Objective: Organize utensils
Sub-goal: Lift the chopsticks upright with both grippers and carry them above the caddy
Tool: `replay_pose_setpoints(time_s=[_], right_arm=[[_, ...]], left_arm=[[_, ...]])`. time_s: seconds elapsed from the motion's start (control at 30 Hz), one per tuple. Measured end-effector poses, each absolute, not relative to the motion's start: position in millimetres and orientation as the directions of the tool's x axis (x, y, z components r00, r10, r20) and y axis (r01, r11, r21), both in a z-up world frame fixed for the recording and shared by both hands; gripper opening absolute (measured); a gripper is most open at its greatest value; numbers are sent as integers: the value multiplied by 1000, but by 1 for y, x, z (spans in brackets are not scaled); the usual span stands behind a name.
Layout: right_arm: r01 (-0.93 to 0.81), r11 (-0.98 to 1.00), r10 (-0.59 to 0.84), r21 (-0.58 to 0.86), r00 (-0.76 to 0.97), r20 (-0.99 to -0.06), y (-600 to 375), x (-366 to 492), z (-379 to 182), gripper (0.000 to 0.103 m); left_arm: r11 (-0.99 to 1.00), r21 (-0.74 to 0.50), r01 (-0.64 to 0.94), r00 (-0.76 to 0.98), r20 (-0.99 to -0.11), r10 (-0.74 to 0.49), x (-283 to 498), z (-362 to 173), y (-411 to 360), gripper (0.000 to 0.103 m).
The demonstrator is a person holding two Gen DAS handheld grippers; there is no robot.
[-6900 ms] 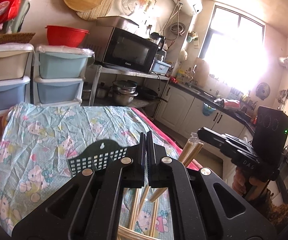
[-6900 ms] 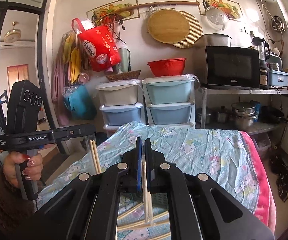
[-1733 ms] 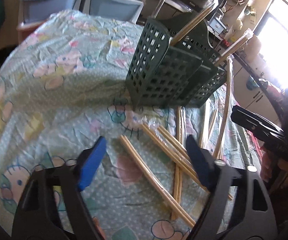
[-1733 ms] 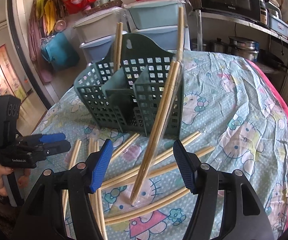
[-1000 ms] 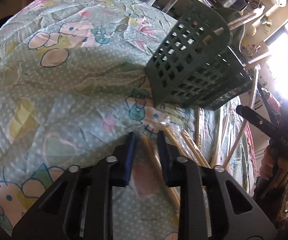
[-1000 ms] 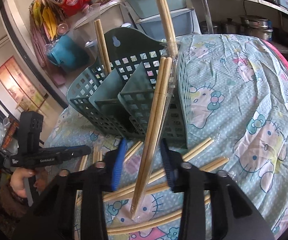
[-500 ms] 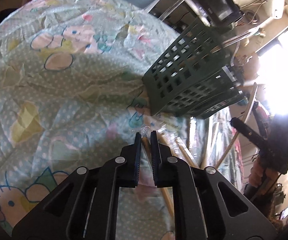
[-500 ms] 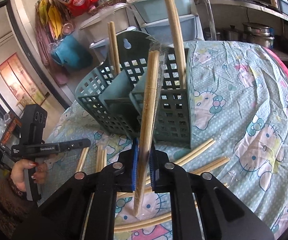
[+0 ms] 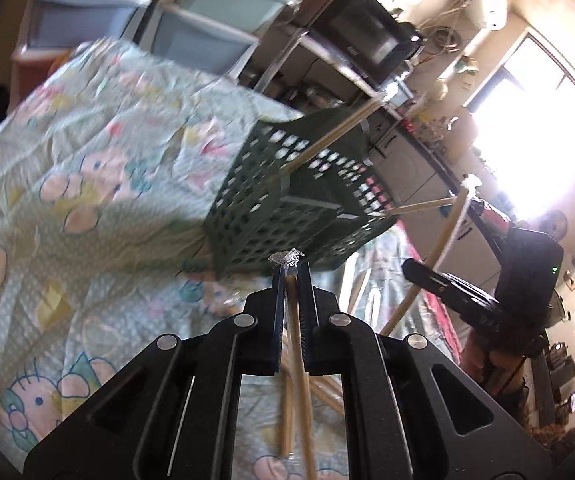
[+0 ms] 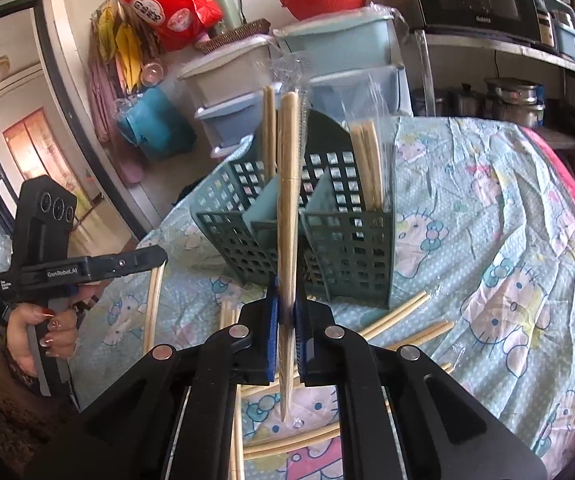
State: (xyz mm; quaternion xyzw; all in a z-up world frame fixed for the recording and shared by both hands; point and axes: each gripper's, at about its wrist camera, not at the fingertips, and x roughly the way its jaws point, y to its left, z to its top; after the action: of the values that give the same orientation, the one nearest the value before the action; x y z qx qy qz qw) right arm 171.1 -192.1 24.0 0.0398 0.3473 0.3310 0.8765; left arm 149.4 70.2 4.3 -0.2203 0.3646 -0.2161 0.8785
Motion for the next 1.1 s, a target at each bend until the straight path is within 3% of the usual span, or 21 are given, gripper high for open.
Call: replay_pose_setpoints(time_s=[0.57,1.1], right_arm=[[-573,775,620,268,605,-499,-196,155,61,7],[-588,783,615,203,684,-392,-192,157,107,6]], left_arm=[[797,-485,361,686,-440,-579,133,68,47,3],[830,-386,401,802,-290,-522,135,147,41,4]])
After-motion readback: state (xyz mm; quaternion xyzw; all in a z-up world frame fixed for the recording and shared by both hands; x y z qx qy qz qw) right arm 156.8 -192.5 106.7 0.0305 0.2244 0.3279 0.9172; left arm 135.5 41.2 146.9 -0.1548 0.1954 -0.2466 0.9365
